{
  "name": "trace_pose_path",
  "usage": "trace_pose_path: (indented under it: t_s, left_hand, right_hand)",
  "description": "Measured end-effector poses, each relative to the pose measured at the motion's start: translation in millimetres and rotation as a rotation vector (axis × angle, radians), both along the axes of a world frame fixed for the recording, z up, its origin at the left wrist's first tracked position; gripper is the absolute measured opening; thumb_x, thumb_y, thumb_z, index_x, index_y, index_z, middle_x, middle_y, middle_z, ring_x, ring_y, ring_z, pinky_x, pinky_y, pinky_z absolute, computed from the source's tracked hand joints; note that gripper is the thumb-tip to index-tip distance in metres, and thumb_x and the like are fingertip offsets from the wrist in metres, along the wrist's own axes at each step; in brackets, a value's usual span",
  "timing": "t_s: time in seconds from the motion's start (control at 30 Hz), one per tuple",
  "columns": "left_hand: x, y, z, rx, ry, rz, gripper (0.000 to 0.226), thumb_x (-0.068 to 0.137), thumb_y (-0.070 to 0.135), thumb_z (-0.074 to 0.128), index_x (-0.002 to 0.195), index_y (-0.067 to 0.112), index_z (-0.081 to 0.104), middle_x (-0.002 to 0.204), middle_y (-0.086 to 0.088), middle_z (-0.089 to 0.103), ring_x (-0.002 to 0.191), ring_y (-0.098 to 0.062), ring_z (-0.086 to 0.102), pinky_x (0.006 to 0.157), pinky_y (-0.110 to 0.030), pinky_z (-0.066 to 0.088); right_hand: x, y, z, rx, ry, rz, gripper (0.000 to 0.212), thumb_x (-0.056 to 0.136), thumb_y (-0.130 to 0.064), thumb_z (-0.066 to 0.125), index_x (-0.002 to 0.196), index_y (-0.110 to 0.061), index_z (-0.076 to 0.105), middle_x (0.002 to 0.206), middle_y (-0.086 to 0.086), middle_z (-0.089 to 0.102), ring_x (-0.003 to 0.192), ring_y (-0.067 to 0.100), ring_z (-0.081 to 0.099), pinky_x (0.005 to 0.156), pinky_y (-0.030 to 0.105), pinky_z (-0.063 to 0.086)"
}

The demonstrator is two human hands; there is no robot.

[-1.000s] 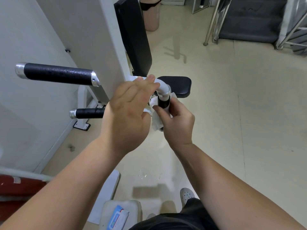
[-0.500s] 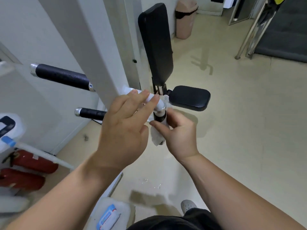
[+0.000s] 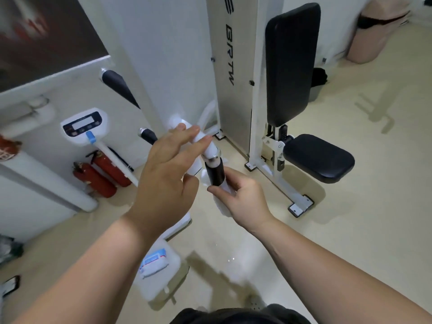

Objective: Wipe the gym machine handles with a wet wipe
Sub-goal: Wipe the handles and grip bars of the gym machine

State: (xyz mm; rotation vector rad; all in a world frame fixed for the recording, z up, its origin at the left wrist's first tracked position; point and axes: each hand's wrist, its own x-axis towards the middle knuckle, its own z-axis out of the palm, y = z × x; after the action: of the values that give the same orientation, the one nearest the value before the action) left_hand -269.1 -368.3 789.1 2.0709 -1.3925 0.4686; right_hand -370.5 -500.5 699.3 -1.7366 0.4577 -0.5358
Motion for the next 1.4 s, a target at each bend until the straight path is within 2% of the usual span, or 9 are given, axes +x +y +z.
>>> trace_pose_path:
  t_s: [0.17,0.37,0.53,0.7,1.0,1.13,1.23,1.3,1.4]
  left_hand:
    - [-1,7,-3,-0.023,-0.009,0.053,0.069,0.071,-0.006,0.041,0.135,0.010,0.063,0.143,-0.010,0.051,0.140,-0.032,0.043,0.118,-0.034,0.029]
    - [-3,12,-11,-0.125,0.015,-0.005,0.068,0.070,-0.016,0.046,0.131,0.006,0.065,0.142,-0.011,0.050,0.139,-0.037,0.043,0.116,-0.050,0.035]
    - [-3,11,-15,-0.225,-0.034,0.009,0.062,0.070,-0.017,0.046,0.124,0.003,0.068,0.135,-0.015,0.056,0.133,-0.034,0.047,0.114,-0.046,0.038]
    - [-11,3,-8,-0.295,-0.019,0.106,0.034,0.086,-0.001,0.051,0.109,0.002,0.075,0.123,-0.009,0.061,0.120,-0.027,0.054,0.111,-0.036,0.041]
    - [-26,-23,-10,-0.370,0.021,0.284,0.020,0.089,0.004,0.072,0.107,0.010,0.067,0.115,-0.015,0.063,0.115,-0.029,0.063,0.108,-0.034,0.046]
    - [-39,-30,-13,-0.349,0.084,0.414,0.019,0.090,0.000,0.068,0.106,0.010,0.068,0.122,-0.017,0.061,0.124,-0.039,0.060,0.110,-0.044,0.045]
    - [-47,-39,-11,-0.352,0.116,0.507,0.019,0.091,-0.001,0.065,0.107,0.008,0.066,0.120,-0.020,0.062,0.124,-0.043,0.059,0.110,-0.052,0.044]
    - [-54,-43,-11,-0.358,0.137,0.562,0.019,0.091,-0.003,0.064,0.108,0.006,0.064,0.119,-0.021,0.062,0.125,-0.043,0.059,0.110,-0.054,0.044]
    - [-64,-46,-12,-0.389,0.160,0.650,0.017,0.092,-0.002,0.063,0.106,0.008,0.065,0.121,-0.018,0.063,0.126,-0.039,0.060,0.110,-0.057,0.044]
  right_hand:
    - [-7,11,13,-0.099,0.001,0.037,0.031,0.087,-0.034,0.064,0.116,-0.024,0.066,0.094,0.001,0.071,0.090,0.024,0.062,0.086,0.042,0.053]
    - [-21,19,12,-0.040,-0.039,0.195,0.046,0.101,-0.013,0.040,0.142,-0.031,0.051,0.122,-0.012,0.065,0.114,0.006,0.060,0.100,0.022,0.046]
    - [-15,12,3,-0.069,0.009,0.090,0.029,0.100,-0.022,0.050,0.118,-0.012,0.070,0.101,0.012,0.072,0.092,0.027,0.064,0.088,0.044,0.054]
    - [3,-2,17,0.067,-0.144,0.209,0.023,0.096,-0.009,0.062,0.117,-0.006,0.072,0.105,0.021,0.074,0.099,0.036,0.068,0.094,0.057,0.053]
    - [25,-59,-14,0.221,0.007,0.675,0.024,0.099,-0.016,0.062,0.119,-0.015,0.074,0.100,0.004,0.075,0.091,0.008,0.060,0.084,0.026,0.048]
    - [45,-70,11,0.288,-0.086,0.861,0.024,0.099,-0.017,0.061,0.119,-0.022,0.073,0.114,0.015,0.073,0.104,0.020,0.066,0.099,0.048,0.051]
    - [56,-73,22,0.247,-0.149,0.941,0.017,0.100,-0.017,0.060,0.110,-0.011,0.072,0.101,0.015,0.073,0.093,0.022,0.066,0.089,0.039,0.050]
    - [59,-75,9,0.210,-0.090,0.980,0.034,0.099,-0.027,0.058,0.105,0.006,0.063,0.095,0.025,0.065,0.085,0.027,0.060,0.081,0.039,0.046]
    - [52,-82,-22,0.131,0.042,1.041,0.035,0.097,-0.034,0.057,0.097,0.001,0.061,0.086,0.023,0.058,0.079,0.028,0.051,0.072,0.035,0.036]
